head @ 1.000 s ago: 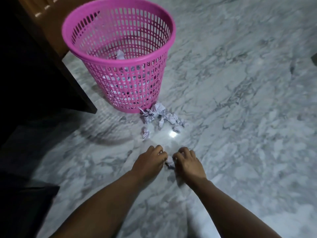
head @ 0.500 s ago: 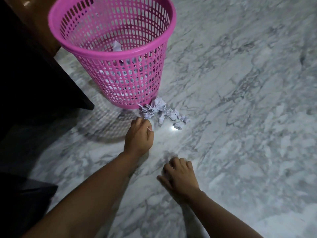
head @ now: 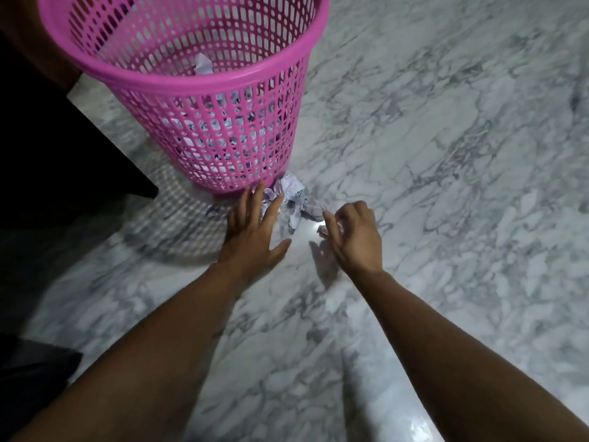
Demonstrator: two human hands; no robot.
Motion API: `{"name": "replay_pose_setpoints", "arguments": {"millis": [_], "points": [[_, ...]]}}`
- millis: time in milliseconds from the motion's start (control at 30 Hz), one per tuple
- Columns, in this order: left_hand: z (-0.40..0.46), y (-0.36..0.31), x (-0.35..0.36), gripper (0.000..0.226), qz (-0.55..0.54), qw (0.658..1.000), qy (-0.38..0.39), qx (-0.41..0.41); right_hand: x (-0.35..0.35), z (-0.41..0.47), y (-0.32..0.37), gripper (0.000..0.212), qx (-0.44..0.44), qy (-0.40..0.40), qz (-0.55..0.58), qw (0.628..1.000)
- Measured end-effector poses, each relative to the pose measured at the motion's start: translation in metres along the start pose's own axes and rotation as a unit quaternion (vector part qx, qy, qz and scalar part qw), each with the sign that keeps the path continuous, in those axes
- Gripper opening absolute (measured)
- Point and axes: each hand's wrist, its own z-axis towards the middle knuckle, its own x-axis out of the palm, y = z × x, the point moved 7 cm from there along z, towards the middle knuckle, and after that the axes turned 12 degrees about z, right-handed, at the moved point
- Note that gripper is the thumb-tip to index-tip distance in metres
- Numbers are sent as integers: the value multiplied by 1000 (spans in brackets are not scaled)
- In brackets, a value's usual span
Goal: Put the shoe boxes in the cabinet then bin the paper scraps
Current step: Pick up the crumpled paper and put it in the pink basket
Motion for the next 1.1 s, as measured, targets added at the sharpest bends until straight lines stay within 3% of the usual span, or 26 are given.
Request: {"name": "replay_pose_setpoints", "arguments": {"millis": [100, 200, 300, 400, 533, 833, 967, 1100], "points": [[14, 0, 7, 91, 11, 1000, 1, 20, 12, 32, 6, 36, -32, 9, -47, 998], [14, 3, 19, 80, -10, 1000, 14, 1, 44, 41, 3, 42, -26, 83, -86, 993], [10, 1, 15, 54, -30, 998, -50, 8, 70, 23, -2, 54, -67, 140, -170, 973], [9, 1, 14, 28, -37, 996, -75, 20, 70, -2, 0, 40, -131, 131, -200, 962], [9, 3, 15, 26, -72, 994, -81, 22, 60, -11, 4, 34, -171, 124, -155, 965], [0, -4, -6, 13, -174, 985, -8, -8, 55, -9, -9, 37, -24, 207, -119, 971], [-28, -8, -15, 14, -175, 984, 31, -5, 50, -36, -5, 36, -20, 245, -141, 959], [-58, -6, -18, 20, -208, 976, 66, -13, 37, -43, 7, 43, 6, 210, -55, 976]]}}
